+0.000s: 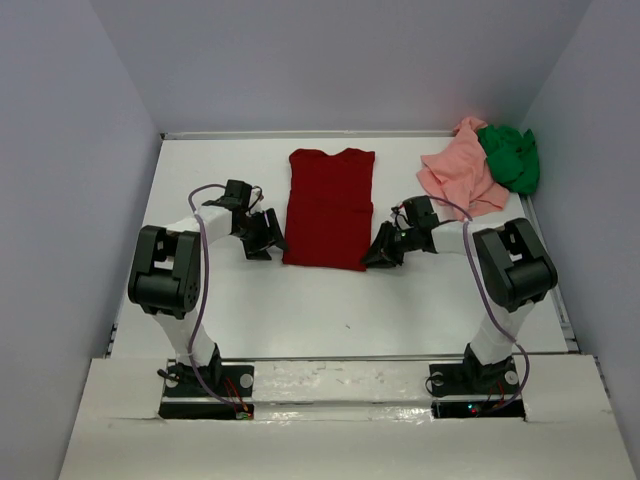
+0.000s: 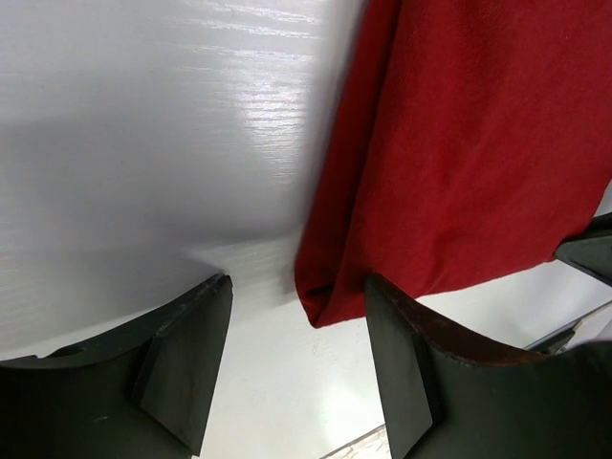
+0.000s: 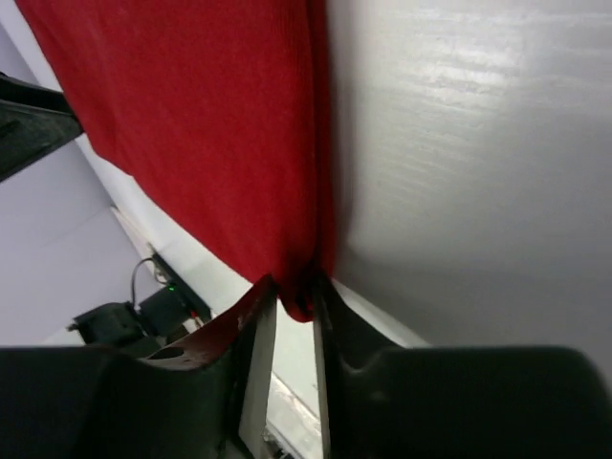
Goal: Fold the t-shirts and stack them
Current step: Grab one side of the 2/3 rectangular tshirt with both arms
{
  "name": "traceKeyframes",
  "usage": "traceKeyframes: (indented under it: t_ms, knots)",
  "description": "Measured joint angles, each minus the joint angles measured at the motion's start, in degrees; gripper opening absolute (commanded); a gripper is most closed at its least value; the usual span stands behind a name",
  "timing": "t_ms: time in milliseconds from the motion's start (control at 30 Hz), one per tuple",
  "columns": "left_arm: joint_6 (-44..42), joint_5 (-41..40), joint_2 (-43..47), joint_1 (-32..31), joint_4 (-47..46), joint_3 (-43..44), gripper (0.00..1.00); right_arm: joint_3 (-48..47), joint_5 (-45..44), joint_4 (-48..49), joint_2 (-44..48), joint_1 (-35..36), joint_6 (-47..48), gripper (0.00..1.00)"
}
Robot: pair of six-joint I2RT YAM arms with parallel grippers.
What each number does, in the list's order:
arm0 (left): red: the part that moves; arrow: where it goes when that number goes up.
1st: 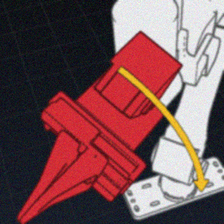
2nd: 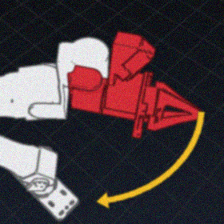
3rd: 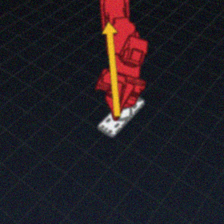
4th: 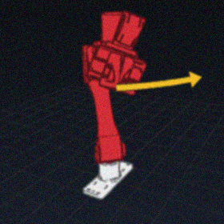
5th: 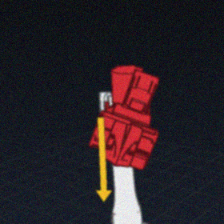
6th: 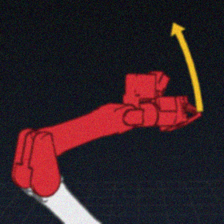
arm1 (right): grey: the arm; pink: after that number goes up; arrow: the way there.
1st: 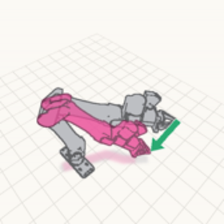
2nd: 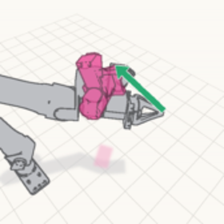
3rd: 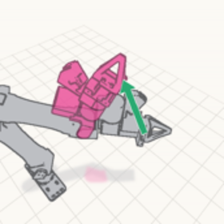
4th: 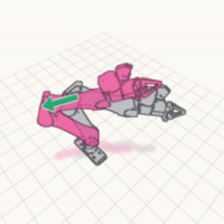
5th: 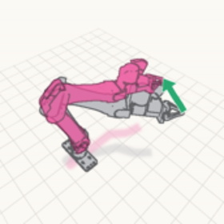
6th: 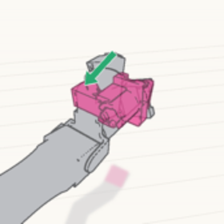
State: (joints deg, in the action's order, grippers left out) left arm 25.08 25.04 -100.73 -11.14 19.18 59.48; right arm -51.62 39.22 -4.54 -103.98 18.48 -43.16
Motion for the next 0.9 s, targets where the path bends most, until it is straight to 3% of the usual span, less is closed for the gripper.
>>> traceKeyframes:
  t_ms: [33,100,700,900]
  knots:
    - [-0.1,0.0,-0.1,0.0,0.0,0.0,0.7,0.0,-0.4,0.1,-0.2,0.0,0.1,0.07]
    - [-0.3,0.0,-0.1,0.0,0.0,0.0,0.7,0.0,-1.0,0.1,-0.7,0.0,0.3,0.0]
    - [-0.6,1.6,-0.1,0.0,-0.1,0.0,0.69,-1.8,-1.5,-1.6,-2.3,0.0,0.2,0.0]
    - [-0.4,2.6,-0.5,-0.5,-0.4,0.0,0.59,-2.7,-1.7,-2.5,-2.6,0.0,0.9,0.0]
